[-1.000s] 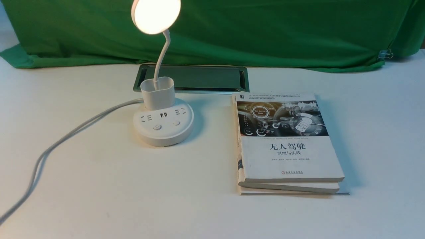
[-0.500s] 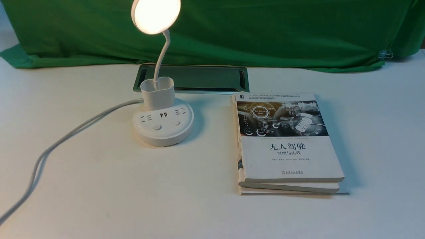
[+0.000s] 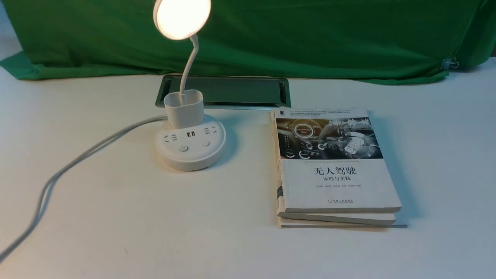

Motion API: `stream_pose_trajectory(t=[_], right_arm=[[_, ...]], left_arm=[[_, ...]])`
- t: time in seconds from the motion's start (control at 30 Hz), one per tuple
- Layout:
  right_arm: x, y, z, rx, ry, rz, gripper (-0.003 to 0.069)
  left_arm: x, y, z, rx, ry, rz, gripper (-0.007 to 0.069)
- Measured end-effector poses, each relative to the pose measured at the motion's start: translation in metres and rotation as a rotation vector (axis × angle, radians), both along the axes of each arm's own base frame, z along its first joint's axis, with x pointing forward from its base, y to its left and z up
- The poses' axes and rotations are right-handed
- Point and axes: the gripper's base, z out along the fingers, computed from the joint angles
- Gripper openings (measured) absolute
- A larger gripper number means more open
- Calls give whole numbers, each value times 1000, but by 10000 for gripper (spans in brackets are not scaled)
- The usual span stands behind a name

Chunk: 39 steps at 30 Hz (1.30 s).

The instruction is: Turn on the desk lamp on the white desktop with your hand.

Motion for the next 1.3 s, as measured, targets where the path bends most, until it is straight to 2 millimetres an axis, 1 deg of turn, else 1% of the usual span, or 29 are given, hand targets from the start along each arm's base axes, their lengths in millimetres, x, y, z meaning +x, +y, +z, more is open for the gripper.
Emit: stream_pose_trajectory(t=[0.03,0.07,0.13,0.3,0.43,1.3], right_arm=[[0,0,0,0,-1,0,238],[0,0,0,0,-1,0,238],[0,0,0,0,-1,0,240],[0,0,0,0,-1,0,241],[0,0,0,0,-1,0,241],[0,0,0,0,-1,0,241]], left_arm=[[1,0,-5,-7,14,-2,3],[4,0,-18,-22,53,-8,5],[6,-1,-35,-45,108,-24,13],[5,-5,-48,-68,228,-82,22],[5,-6,-50,-51,242,-109,22],[5,-7,-50,-39,240,-110,46]])
